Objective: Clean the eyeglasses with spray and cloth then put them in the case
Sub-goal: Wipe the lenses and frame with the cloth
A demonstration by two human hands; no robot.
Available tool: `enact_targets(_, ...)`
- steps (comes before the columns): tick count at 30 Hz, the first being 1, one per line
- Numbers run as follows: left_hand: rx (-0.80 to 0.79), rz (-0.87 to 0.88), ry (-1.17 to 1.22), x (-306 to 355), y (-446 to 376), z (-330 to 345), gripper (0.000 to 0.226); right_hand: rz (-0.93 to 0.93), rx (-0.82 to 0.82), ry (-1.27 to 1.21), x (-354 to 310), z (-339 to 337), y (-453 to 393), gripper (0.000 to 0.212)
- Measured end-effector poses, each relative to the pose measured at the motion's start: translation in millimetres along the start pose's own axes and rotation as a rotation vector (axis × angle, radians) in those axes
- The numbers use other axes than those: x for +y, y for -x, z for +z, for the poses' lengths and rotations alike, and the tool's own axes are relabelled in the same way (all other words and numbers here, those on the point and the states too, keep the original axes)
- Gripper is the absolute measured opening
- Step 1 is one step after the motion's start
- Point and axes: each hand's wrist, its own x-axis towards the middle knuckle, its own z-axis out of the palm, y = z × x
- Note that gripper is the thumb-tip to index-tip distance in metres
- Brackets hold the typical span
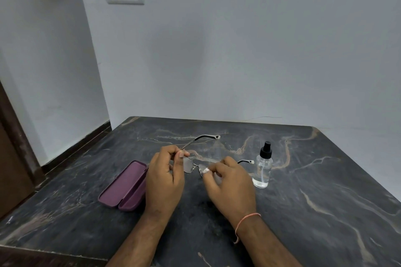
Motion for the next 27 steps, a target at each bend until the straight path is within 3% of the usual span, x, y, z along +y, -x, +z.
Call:
enact_targets(10,-0.021,0.017,0.017,-3.2,1.1,0.1,0.028,-0.007,-0.021,0.161,-2.0,-1.4,-1.1,0.026)
enact_targets(15,-0.02,-0.005,0.029,-7.0,-0.5,-0.5,0.019,0.028,-0.078,0.002,0.0,-0.9,0.0,0.021)
enact_targets(19,-0.014,0.014,0.039,-4.0,-0.4,0.6,0.019,0.051,-0.032,-0.135,-0.4,-2.8,-0.9,0.013)
enact_targets(27,-0.015,0.034,0.045,-2.6,-0.9,-0.2,0.01,0.045,-0.029,0.044,2.0,0.6,-2.2,0.021)
